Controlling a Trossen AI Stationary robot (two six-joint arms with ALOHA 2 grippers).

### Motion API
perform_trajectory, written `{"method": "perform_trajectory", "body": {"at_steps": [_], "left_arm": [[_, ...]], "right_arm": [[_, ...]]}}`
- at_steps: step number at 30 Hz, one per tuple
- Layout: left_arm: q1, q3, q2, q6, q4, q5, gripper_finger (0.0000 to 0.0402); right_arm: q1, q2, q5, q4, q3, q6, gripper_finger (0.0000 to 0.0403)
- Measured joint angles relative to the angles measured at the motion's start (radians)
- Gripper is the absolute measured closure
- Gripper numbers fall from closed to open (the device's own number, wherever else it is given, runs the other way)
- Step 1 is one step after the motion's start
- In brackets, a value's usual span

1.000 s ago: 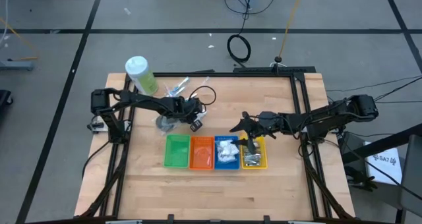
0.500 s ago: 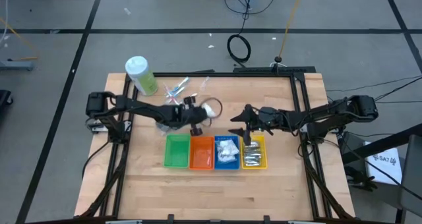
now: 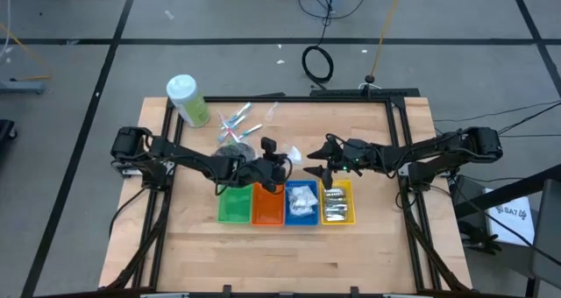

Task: Pick & Place Travel size toiletries
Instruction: Put the cotton pack into the blue basket

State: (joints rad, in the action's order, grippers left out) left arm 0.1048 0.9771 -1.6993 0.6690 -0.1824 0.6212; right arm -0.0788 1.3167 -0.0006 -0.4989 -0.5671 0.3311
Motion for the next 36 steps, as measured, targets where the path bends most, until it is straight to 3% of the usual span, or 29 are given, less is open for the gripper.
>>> {"method": "perform_trajectory", "body": {"at_steps": [18, 24, 33, 36], "left_arm": [[0.038, 0.062, 0.000, -0.064, 0.029, -0.094, 0.0393], [0.037, 0.062, 0.000, -0.076, 0.025, -0.103, 0.0381], [0.037, 0.062, 0.000, -0.103, 0.024, -0.101, 0.0373], [0.039, 0.062, 0.000, -0.103, 0.024, -0.101, 0.0372]], "right_arm": [[0.037, 0.000, -0.004, -0.101, 0.000, -0.089, 0.0173], [0.038, 0.000, -0.006, -0.103, 0.000, -0.107, 0.0235], [0.037, 0.000, -0.004, -0.102, 0.000, -0.147, 0.0382], [0.037, 0.000, -0.004, -0.101, 0.000, -0.164, 0.0386]]}}
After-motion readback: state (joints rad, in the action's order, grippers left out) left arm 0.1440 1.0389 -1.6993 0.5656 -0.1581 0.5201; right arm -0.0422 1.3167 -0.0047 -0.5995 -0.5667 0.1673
